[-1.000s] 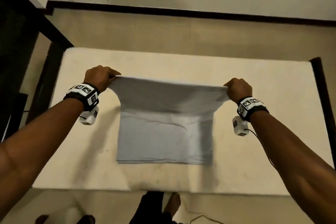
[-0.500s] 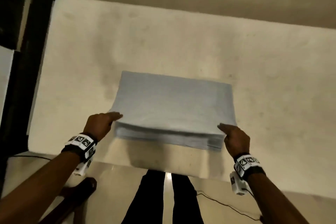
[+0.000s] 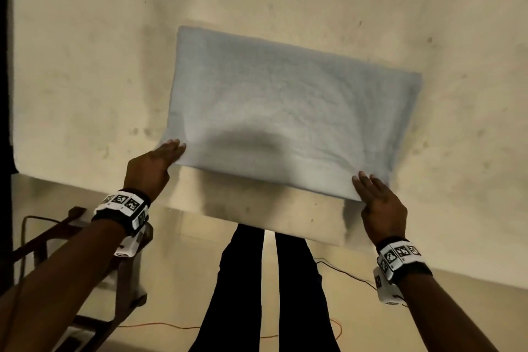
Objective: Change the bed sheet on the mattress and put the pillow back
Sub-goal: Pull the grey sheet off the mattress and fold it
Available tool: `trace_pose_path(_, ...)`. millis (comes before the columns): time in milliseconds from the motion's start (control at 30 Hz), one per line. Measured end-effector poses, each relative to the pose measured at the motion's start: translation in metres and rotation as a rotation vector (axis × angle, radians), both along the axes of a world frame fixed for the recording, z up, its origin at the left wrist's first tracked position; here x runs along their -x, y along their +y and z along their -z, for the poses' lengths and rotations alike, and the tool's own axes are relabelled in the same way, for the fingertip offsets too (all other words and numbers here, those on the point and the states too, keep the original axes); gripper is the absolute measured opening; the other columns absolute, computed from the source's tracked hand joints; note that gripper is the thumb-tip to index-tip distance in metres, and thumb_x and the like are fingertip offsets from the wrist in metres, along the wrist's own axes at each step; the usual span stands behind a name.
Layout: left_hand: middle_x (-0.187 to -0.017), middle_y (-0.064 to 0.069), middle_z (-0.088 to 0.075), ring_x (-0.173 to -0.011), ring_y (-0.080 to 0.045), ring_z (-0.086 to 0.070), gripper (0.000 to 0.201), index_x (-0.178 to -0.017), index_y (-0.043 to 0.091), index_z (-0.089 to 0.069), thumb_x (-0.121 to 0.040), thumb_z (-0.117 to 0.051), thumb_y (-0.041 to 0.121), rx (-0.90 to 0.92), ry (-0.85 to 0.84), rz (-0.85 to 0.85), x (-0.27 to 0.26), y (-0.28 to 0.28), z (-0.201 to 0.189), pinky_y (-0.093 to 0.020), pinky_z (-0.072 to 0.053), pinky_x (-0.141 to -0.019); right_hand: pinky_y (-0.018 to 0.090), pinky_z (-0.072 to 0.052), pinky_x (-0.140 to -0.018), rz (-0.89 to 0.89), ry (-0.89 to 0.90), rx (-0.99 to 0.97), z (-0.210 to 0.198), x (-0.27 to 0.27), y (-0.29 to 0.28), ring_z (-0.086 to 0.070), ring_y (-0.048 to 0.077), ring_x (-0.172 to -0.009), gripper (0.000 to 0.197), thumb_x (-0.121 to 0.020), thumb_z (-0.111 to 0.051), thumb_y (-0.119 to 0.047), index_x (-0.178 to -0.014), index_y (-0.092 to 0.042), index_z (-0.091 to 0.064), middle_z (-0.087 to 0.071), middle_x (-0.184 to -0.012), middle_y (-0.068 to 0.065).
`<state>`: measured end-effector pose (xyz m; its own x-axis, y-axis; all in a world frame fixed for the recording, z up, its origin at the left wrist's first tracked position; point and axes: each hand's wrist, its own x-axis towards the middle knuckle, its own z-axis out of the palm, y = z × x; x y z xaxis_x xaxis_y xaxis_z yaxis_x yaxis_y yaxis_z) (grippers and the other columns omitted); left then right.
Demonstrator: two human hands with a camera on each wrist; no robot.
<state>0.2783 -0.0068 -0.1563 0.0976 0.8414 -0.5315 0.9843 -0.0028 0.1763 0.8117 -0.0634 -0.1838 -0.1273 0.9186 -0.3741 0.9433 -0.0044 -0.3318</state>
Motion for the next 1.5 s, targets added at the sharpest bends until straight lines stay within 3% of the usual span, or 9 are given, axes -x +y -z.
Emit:
trace_pose_path(233, -0.155, 0.001, -0.046, -0.139, -0.019, -0.048, 0.108, -0.15, 0.023, -0.049, -0.055, -0.051, -0.028, 0.069, 0.033, 0.056, -0.006, -0.009, 0.023, -0.033, -0.057, -0.07, 0.051, -0.052, -0.1, -0.057, -0.065, 0.099, 0.015, -0.004, -0.002, -0.048, 0.035, -0.137, 0.1, -0.054, -0.063, 0.03, -0.146, -0.008, -0.05, -0.047, -0.152, 0.01)
trace_pose_path(333, -0.155, -0.01, -0.045, -0.139, -0.028, -0.048, 0.111, -0.152, 0.013, -0.044, -0.05, -0.052, -0.031, 0.073, 0.026, 0.125, -0.008, -0.014, 0.032, -0.046, -0.054, -0.095, 0.053, -0.041, -0.112, -0.114, -0.082, 0.102, 0.017, -0.006, -0.01, -0.026, 0.032, -0.15, 0.098, -0.067, -0.051, 0.029, -0.156, -0.005, -0.031, -0.027, -0.163, 0.012)
trace_pose_path(433, -0.157, -0.015, -0.041, -0.141, -0.031, -0.045, 0.11, -0.154, 0.007, -0.038, -0.051, -0.061, -0.024, 0.035, 0.128, 0.215, -0.006, -0.02, 0.041, -0.05, -0.027, -0.118, 0.057, -0.024, -0.12, -0.15, -0.174, 0.137, 0.017, -0.003, -0.021, -0.005, 0.032, -0.155, 0.094, -0.074, -0.043, 0.024, -0.159, -0.003, -0.013, -0.005, -0.168, 0.014)
trace_pose_path(533, -0.15, -0.023, -0.047, -0.135, -0.038, -0.052, 0.095, -0.149, 0.001, -0.042, -0.059, -0.066, -0.014, 0.06, 0.24, 0.154, -0.024, -0.027, 0.038, -0.05, 0.001, -0.122, 0.059, -0.02, -0.119, -0.003, -0.229, 0.186, 0.009, 0.019, -0.026, -0.009, 0.036, -0.154, 0.079, -0.082, -0.035, 0.009, -0.158, 0.0, -0.015, -0.004, -0.167, 0.019)
trace_pose_path(700, -0.149, -0.033, -0.043, -0.138, -0.048, -0.042, 0.06, -0.145, -0.005, -0.046, -0.086, -0.042, 0.007, -0.152, 0.007, 0.086, -0.101, -0.014, 0.039, -0.062, -0.026, -0.118, 0.052, -0.017, -0.12, 0.196, -0.07, 0.088, -0.004, 0.114, 0.004, -0.014, 0.038, -0.153, 0.078, -0.085, -0.041, -0.02, -0.158, -0.002, -0.019, -0.01, -0.165, 0.023)
trace_pose_path(833, -0.163, -0.029, -0.01, -0.153, -0.043, -0.01, 0.064, -0.157, -0.002, -0.024, -0.1, -0.048, 0.016, -0.232, -0.209, 0.088, -0.187, 0.013, 0.062, -0.058, -0.019, -0.121, 0.051, -0.015, -0.123, 0.086, 0.108, 0.017, 0.021, 0.199, 0.04, -0.004, 0.032, -0.155, 0.067, -0.099, -0.045, -0.02, -0.159, -0.006, -0.018, -0.006, -0.167, 0.019)
trace_pose_path(967, -0.165, -0.027, -0.007, -0.155, -0.038, -0.005, 0.063, -0.16, 0.003, -0.015, -0.107, -0.04, 0.027, -0.195, -0.142, 0.039, -0.207, 0.032, 0.097, -0.056, -0.014, -0.123, 0.047, -0.009, -0.125, 0.126, 0.087, 0.017, 0.053, 0.228, 0.066, 0.0, 0.028, -0.156, 0.063, -0.102, -0.034, -0.023, -0.159, -0.004, -0.014, -0.004, -0.167, 0.016)
trace_pose_path(1267, -0.168, -0.016, 0.005, -0.156, -0.03, 0.005, 0.088, -0.162, 0.028, -0.005, -0.094, -0.035, 0.074, -0.076, 0.078, 0.0, -0.117, 0.0, 0.094, -0.075, -0.003, -0.113, 0.063, 0.002, -0.12, 0.039, -0.185, 0.05, 0.063, 0.148, 0.049, 0.005, 0.023, -0.156, 0.078, -0.101, -0.033, -0.061, -0.162, -0.021, -0.005, 0.005, -0.169, 0.004)
trace_pose_path(1500, -0.167, -0.013, 0.018, -0.155, -0.031, 0.016, 0.101, -0.161, 0.033, 0.003, -0.083, -0.036, 0.084, 0.027, 0.074, -0.212, -0.002, -0.017, 0.082, -0.076, 0.001, -0.111, 0.064, -0.01, -0.119, 0.075, -0.222, 0.032, 0.063, 0.024, 0.027, -0.001, 0.027, -0.156, 0.078, -0.101, -0.031, -0.057, -0.161, -0.015, -0.008, -0.002, -0.169, 0.005)
